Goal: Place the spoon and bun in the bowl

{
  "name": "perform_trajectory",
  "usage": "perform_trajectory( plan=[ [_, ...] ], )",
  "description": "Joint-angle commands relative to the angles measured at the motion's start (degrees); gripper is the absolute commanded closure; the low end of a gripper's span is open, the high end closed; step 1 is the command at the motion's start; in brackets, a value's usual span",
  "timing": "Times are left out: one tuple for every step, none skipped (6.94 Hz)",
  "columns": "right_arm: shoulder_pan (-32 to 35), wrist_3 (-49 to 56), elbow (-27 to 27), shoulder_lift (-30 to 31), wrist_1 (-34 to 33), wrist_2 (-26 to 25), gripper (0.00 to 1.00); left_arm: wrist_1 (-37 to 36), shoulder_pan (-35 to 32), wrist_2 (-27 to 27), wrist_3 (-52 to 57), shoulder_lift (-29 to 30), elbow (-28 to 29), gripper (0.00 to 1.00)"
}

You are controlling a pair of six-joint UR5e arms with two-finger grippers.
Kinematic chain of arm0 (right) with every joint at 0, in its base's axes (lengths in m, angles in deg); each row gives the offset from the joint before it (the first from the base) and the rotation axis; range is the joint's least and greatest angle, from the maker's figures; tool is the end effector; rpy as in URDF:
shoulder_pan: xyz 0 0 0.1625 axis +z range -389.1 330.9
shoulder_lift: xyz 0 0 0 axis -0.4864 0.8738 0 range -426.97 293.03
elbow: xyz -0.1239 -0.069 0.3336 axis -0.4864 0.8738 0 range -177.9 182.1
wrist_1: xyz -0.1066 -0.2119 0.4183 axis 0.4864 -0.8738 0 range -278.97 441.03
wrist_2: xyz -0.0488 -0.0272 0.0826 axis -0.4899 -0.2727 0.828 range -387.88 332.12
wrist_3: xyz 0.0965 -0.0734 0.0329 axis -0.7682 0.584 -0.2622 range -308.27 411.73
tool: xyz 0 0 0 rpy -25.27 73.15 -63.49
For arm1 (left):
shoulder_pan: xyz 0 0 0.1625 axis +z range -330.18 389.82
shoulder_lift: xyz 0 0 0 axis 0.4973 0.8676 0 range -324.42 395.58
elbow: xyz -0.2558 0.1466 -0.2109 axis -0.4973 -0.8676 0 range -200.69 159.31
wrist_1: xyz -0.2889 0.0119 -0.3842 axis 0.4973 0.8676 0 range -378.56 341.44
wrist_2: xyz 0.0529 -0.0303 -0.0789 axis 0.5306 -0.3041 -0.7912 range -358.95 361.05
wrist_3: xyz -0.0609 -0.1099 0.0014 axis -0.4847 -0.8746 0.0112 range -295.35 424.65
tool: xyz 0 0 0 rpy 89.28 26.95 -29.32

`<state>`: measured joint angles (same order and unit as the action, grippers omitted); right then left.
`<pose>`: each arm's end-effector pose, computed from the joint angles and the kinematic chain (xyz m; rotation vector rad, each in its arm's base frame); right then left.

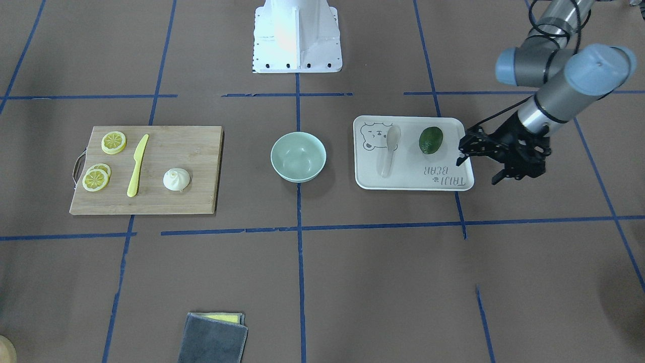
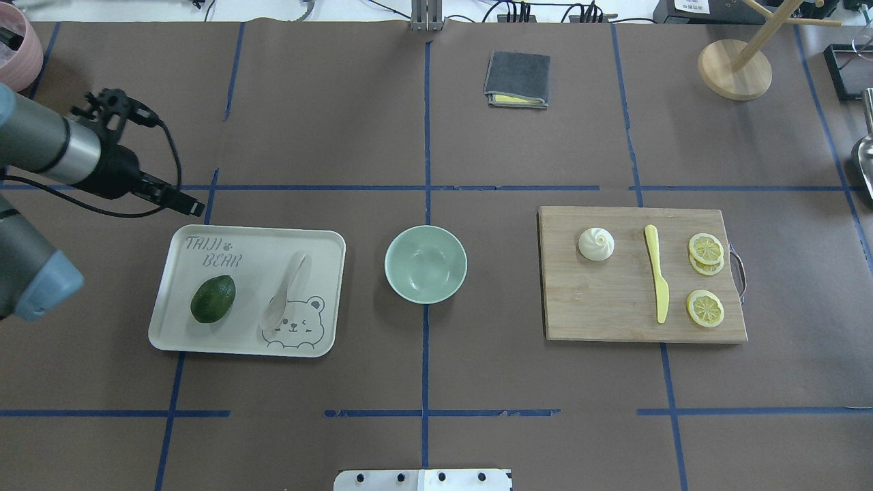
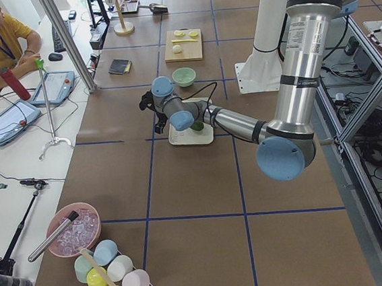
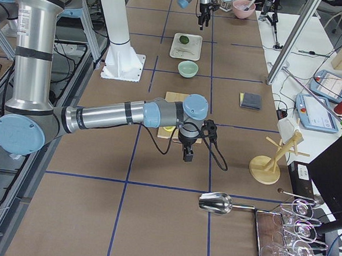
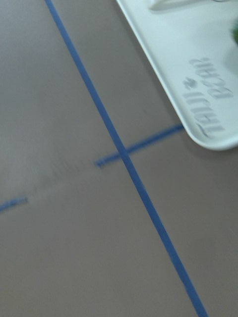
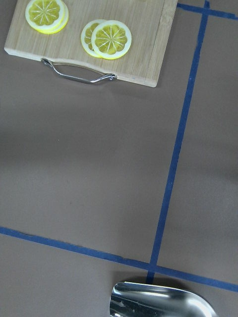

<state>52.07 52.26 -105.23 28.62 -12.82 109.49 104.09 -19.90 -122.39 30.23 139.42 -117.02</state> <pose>-0.0405 -0.5276 0.4999 0.0698 -0.8341 -0.2107 0.3805 -0.5481 0.3390 0.3841 0.9758 0.3616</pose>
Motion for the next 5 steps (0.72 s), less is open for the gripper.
perform_trajectory(
  plan=[
    [-0.31, -0.44, 0.19, 0.12, 1.12, 0.27, 0.0, -7.64, 7.58, 4.16, -3.02, 7.03, 0.62, 0.02],
    [-0.4, -0.53, 0.46, 0.12, 1.12, 0.27, 0.0, -9.61, 11.53, 8.6, -3.98, 8.37, 0.62, 0.02],
    [-0.4, -0.53, 0.72, 0.21, 1.12, 0.18, 0.0, -9.72, 13.57, 10.22, -4.17, 8.39, 0.62, 0.03],
    [-0.57, -0.44, 1.68, 0.12, 1.12, 0.27, 0.0, -9.72, 14.46, 10.49, -4.17, 8.3, 0.97, 0.07],
    [-0.75, -0.53, 1.78, 0.21, 1.21, 0.27, 0.0, -9.72, 14.47, 10.58, -4.17, 8.3, 1.93, 0.09]
  ],
)
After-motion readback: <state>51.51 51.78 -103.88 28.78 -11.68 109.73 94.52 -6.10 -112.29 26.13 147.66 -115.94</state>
